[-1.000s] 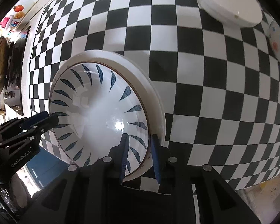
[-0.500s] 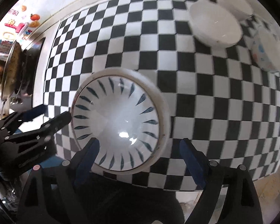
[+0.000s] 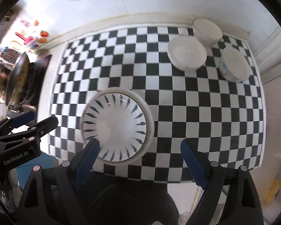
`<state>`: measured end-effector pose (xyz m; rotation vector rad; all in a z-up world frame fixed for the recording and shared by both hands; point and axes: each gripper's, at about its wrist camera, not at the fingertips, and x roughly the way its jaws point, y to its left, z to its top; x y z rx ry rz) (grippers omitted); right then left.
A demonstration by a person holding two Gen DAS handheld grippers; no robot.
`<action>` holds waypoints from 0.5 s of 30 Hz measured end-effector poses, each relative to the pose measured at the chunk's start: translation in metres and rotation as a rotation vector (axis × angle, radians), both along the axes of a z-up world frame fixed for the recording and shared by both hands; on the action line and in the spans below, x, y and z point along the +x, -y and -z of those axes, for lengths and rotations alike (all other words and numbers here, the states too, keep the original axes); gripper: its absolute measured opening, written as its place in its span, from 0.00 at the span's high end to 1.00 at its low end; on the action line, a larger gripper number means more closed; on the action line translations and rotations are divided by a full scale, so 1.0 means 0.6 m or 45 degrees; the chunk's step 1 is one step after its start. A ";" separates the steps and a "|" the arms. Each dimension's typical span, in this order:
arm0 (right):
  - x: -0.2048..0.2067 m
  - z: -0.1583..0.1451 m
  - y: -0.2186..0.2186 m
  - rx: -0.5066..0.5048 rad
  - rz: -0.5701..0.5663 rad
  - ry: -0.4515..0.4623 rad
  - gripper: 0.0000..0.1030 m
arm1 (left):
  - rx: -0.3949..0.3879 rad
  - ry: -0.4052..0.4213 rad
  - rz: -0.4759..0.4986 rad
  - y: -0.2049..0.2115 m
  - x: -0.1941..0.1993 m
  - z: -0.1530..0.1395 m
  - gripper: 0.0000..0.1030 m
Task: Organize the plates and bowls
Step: 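Set the plate stack down on the cloth and open both tools, then move both tools toward the white bowls by the wall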
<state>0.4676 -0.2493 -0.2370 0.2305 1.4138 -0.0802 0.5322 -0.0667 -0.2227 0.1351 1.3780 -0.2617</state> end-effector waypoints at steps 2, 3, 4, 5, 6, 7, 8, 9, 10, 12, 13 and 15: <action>-0.012 -0.037 -0.007 -0.011 -0.010 0.044 0.13 | 0.000 0.026 -0.013 -0.002 -0.011 -0.030 0.22; -0.018 -0.055 -0.008 -0.015 -0.015 0.060 0.13 | -0.002 0.038 -0.020 -0.004 -0.018 -0.045 0.22; -0.023 -0.071 -0.010 -0.017 -0.019 0.079 0.13 | -0.005 0.044 -0.023 -0.005 -0.025 -0.059 0.22; -0.030 -0.092 -0.013 -0.014 -0.026 0.099 0.13 | -0.006 0.044 -0.024 -0.005 -0.030 -0.068 0.22; -0.033 -0.103 -0.016 -0.014 -0.031 0.107 0.13 | -0.003 0.045 -0.023 -0.006 -0.037 -0.079 0.22; -0.037 -0.113 -0.018 -0.012 -0.037 0.112 0.13 | 0.001 0.040 -0.019 -0.005 -0.042 -0.086 0.22; -0.041 -0.127 -0.020 -0.013 -0.046 0.116 0.13 | 0.001 0.031 -0.015 -0.005 -0.046 -0.091 0.22; -0.044 -0.137 -0.023 -0.019 -0.052 0.116 0.13 | -0.005 0.024 -0.012 -0.005 -0.051 -0.097 0.22; -0.047 -0.143 -0.024 -0.025 -0.059 0.114 0.13 | -0.001 0.025 -0.007 -0.005 -0.056 -0.104 0.22; -0.053 -0.156 -0.026 -0.031 -0.066 0.111 0.13 | 0.020 0.031 -0.010 -0.005 -0.060 -0.111 0.22; -0.056 -0.160 -0.027 -0.039 -0.069 0.108 0.13 | 0.017 0.033 -0.012 -0.007 -0.064 -0.115 0.22; -0.059 -0.159 -0.028 -0.046 -0.070 0.098 0.13 | 0.021 0.036 -0.010 -0.010 -0.069 -0.122 0.22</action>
